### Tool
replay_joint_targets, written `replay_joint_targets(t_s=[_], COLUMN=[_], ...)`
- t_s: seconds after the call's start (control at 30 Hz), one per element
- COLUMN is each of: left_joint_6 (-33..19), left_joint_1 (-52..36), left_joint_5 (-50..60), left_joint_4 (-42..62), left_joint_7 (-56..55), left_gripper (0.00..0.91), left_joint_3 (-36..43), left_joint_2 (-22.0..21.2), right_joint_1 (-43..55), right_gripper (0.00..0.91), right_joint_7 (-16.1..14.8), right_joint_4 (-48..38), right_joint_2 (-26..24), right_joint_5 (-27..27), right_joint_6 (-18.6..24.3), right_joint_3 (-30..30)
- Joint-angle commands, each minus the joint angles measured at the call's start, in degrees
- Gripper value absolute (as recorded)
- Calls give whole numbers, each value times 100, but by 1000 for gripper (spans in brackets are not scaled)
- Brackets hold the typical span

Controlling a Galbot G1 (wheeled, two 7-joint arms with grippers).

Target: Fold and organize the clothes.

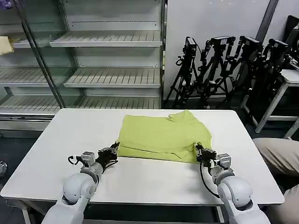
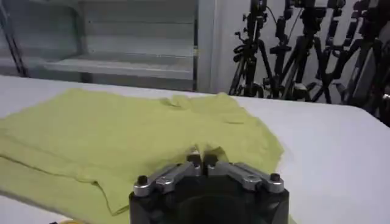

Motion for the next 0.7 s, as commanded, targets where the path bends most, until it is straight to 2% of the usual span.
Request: replay_joint_targets(t_s=[0.03,0.23,0.47,0.7], left_joint_6=[30,3,332,335], left_joint_1=[19,223,524,622], left_joint_5=[64,135,118,185], left_joint_4=[16,-281,-643,-533], left_joint_7=[7,-13,-8,-8], left_gripper=[907,907,907,907], left_joint_3=[-10,-125,-110,-124], left_joint_2=[2,104,316,267], right_joint_1=[124,83,-820,-1619], right_gripper=[907,907,907,907], right_joint_7=[2,24,62,37], right_joint_4=[-176,-9,784,1322], right_joint_2=[16,12,-171,-238], right_joint_5=[-70,-57,-92,-32], right_joint_6=[19,12,-183,-193], right_joint_3=[-37,112,480,832])
